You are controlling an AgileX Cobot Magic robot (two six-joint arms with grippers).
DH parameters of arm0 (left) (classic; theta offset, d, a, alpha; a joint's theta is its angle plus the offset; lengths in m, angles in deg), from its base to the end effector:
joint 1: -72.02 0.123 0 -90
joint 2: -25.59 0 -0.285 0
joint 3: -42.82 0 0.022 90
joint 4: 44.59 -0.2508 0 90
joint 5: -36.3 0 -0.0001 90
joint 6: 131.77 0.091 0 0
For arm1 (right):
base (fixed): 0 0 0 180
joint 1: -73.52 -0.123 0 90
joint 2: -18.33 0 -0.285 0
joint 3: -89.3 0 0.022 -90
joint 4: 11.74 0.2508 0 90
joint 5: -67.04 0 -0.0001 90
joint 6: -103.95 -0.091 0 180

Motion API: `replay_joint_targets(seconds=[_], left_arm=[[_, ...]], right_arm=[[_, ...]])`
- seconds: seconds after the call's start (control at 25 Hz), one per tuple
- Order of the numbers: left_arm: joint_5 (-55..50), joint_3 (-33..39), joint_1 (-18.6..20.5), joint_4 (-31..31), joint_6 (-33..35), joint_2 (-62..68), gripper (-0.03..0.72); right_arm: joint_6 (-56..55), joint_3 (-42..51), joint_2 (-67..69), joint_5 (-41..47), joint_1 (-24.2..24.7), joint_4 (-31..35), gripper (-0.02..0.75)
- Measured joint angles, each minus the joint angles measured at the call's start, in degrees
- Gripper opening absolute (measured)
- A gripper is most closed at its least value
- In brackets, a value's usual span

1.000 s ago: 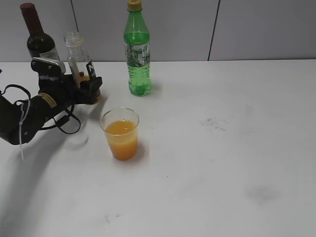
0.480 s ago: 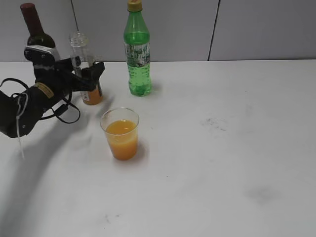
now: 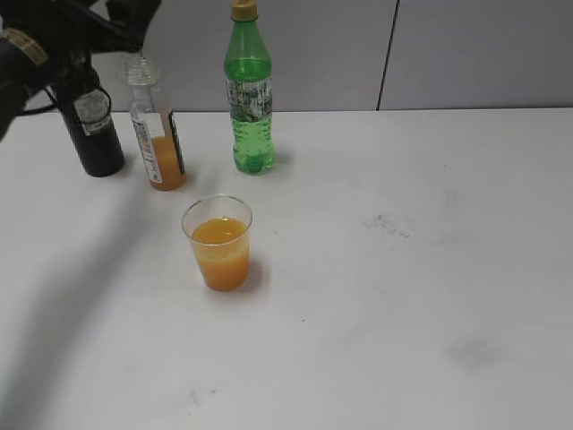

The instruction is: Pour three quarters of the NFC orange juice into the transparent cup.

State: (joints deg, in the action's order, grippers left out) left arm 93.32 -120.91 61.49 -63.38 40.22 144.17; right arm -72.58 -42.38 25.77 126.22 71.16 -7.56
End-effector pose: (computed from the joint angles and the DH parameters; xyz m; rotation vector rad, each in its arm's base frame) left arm 0.4043 -0.1001 0.2282 0.3838 1.3437 -0.3061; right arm -0.0055 0.0055 0.2809 -0.1045 2.0020 0.0743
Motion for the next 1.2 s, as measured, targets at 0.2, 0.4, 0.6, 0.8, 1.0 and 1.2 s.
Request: replay_joint_targets(seconds=[0.2,0.4,0.6,0.8,1.0,1.2], left_arm=[[-23.9,-0.2,0.0,-0.2,0.0,-12.5,0.656],[-53.5,-4.1,0.0,1.0,-0.5,-24.3,0.64],[-79.1,-9.5,0.0,3.1,-0.7,-32.9,0.631],[-102.5,-13.3,0.2,12.2,5.6,-36.3,0.631],[-121.6,-13.5,0.1,25.1,13.7,-37.4,0.629],[-126.2,-12.1,0.1,24.1,14.3,-41.4,0.624]], right_arm=[[0.0,0.0,0.0,0.0,0.0,0.0,0.591],[0.0,0.0,0.0,0.0,0.0,0.0,0.591],[0.0,0.0,0.0,0.0,0.0,0.0,0.591],[0.0,0.0,0.0,0.0,0.0,0.0,0.591],[0.0,0.0,0.0,0.0,0.0,0.0,0.591],[0.0,0.0,0.0,0.0,0.0,0.1,0.591]])
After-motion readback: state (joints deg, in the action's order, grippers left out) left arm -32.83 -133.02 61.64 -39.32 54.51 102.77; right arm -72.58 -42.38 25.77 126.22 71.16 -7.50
